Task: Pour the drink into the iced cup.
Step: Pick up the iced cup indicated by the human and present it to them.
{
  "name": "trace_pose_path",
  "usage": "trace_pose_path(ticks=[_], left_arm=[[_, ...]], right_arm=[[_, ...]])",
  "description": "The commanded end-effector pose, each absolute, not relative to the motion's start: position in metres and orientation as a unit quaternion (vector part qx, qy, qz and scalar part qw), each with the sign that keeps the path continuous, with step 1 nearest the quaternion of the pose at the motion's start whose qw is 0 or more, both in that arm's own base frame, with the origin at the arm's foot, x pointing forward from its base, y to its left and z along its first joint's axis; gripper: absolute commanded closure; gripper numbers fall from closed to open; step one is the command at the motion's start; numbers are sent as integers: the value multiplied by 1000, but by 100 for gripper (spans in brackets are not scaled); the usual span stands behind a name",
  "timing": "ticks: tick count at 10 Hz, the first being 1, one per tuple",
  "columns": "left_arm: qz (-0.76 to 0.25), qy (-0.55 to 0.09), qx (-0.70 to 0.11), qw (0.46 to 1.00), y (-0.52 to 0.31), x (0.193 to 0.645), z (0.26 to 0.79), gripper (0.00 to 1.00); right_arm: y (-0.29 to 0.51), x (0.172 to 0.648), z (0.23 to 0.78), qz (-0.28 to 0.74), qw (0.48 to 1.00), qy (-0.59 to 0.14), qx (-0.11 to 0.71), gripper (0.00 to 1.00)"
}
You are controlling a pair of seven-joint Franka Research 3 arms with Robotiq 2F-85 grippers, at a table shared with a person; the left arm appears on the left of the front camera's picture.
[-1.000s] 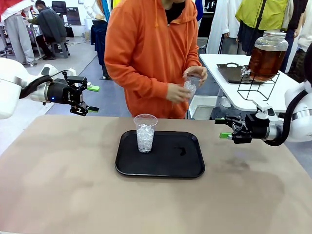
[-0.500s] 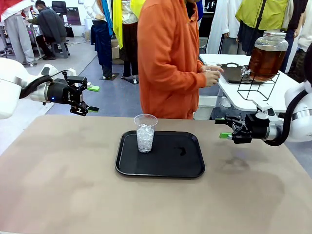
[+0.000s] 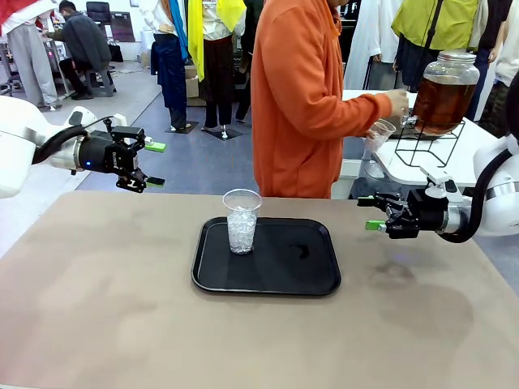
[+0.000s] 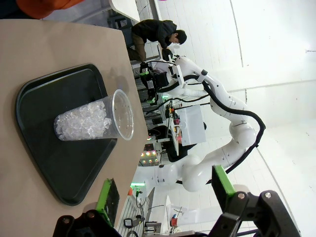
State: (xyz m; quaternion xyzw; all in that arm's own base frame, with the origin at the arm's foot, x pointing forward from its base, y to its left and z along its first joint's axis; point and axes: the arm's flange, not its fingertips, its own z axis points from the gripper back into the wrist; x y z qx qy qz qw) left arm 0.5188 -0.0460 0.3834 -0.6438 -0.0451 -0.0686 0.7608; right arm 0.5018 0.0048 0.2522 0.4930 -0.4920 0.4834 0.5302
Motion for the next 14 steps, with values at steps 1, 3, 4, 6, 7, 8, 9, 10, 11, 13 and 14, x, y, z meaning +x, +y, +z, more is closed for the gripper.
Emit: trace_pose_path(ticks=[1, 3, 4, 6, 7, 8, 9, 10, 11, 13, 14], left_arm=[[-66, -46, -647, 758, -46, 518, 385, 0], [-66, -46, -647, 758, -46, 518, 385, 0], [-66, -46, -647, 758, -46, 518, 385, 0], [-66, -46, -647, 758, -46, 518, 385, 0], [-66, -46, -647, 758, -46, 518, 385, 0], [-66, -46, -647, 758, -46, 518, 385, 0], [-66, -46, -647, 758, -46, 518, 385, 0], [-66, -46, -647, 758, -46, 518, 385, 0], [-66, -46, -647, 758, -46, 518, 385, 0], [-66, -46, -647, 758, -46, 518, 385, 0], [-66, -46, -647, 758, -46, 518, 385, 0]], right_arm=[[5, 502, 254, 484, 528, -494, 493, 0], [5, 502, 254, 484, 528, -494, 493, 0], [5, 502, 254, 484, 528, -494, 493, 0], [5, 502, 254, 484, 528, -494, 493, 0], [5, 502, 254, 484, 528, -494, 493, 0], [5, 502, 254, 484, 528, -494, 493, 0], [5, 502, 254, 484, 528, -494, 493, 0], [5, 502, 254, 484, 528, -494, 493, 0], [5, 502, 254, 484, 528, -494, 493, 0], [5, 502, 254, 484, 528, -494, 493, 0], [5, 502, 254, 484, 528, -494, 493, 0]])
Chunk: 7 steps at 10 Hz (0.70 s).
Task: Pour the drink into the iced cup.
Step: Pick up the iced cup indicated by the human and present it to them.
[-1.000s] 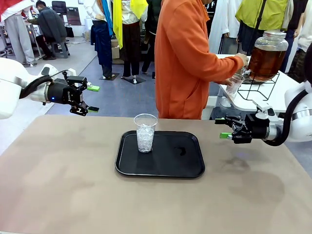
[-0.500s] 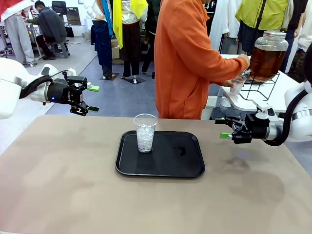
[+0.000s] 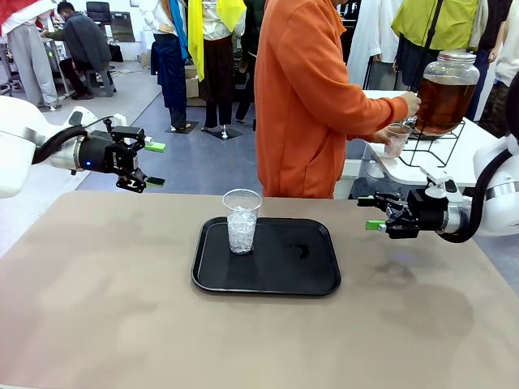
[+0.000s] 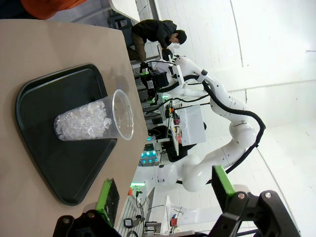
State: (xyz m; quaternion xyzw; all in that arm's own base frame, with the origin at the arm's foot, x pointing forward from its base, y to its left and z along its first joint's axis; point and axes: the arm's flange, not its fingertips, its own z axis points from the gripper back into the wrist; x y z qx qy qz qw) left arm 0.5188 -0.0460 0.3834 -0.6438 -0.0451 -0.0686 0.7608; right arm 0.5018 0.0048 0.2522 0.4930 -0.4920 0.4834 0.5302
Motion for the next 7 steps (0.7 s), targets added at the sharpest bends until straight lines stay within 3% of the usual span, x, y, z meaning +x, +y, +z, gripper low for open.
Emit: trace_pose_path(ticks=[1, 7], left_arm=[[-66, -46, -647, 758, -46, 518, 385, 0], [-66, -46, -647, 758, -46, 518, 385, 0]], right_arm=[[5, 502, 254, 484, 528, -494, 493, 0], [5, 502, 254, 484, 528, -494, 493, 0]])
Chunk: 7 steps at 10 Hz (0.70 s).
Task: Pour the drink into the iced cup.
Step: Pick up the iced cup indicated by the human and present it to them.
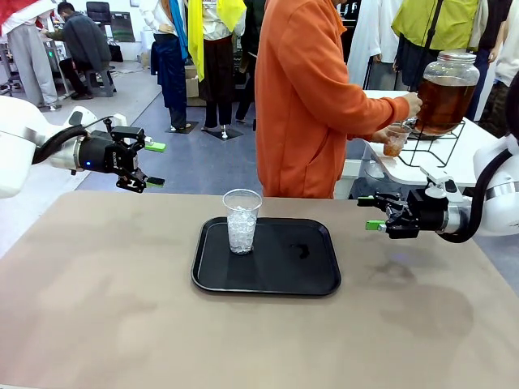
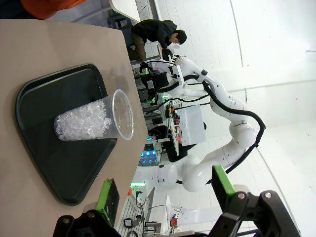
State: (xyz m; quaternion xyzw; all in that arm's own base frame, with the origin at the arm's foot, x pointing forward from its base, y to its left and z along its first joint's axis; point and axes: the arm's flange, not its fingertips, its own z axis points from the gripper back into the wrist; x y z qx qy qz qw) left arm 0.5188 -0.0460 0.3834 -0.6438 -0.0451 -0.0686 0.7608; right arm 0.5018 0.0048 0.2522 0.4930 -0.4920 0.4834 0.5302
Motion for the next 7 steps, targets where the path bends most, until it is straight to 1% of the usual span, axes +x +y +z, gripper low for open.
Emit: trace_pose_path(ticks=[1, 7], left_arm=[[-66, -46, -647, 758, -46, 518, 385, 0], [-66, -46, -647, 758, -46, 518, 385, 0]], right_arm=[[5, 502, 254, 484, 528, -494, 493, 0], [5, 502, 254, 484, 528, -494, 493, 0]])
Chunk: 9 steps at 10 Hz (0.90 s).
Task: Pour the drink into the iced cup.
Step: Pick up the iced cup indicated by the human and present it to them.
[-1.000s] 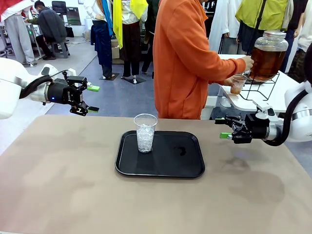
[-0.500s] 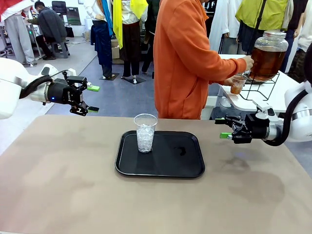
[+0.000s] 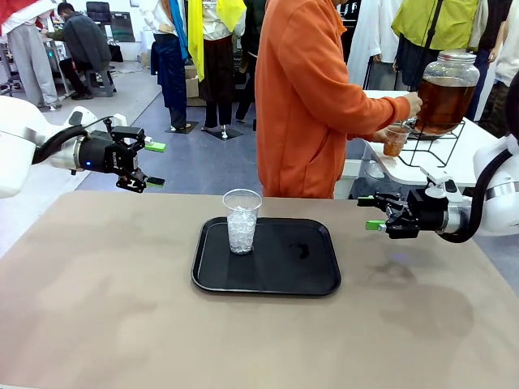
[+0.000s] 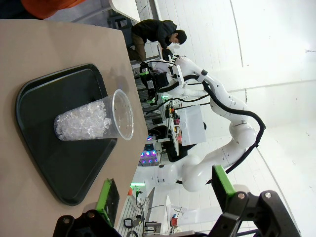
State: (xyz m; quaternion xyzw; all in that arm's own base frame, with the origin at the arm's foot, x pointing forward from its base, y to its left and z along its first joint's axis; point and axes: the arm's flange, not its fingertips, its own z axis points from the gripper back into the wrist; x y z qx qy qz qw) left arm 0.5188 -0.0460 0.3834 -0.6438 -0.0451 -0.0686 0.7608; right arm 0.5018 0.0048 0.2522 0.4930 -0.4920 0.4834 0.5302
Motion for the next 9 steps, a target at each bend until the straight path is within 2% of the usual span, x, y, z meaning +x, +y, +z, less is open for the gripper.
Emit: trace_pose_path(ticks=[1, 9], left_arm=[[-66, -46, -647, 758, -46, 518, 385, 0], [-66, -46, -647, 758, -46, 518, 385, 0]], right_arm=[[5, 502, 254, 484, 528, -494, 493, 0], [5, 502, 254, 484, 528, -494, 493, 0]])
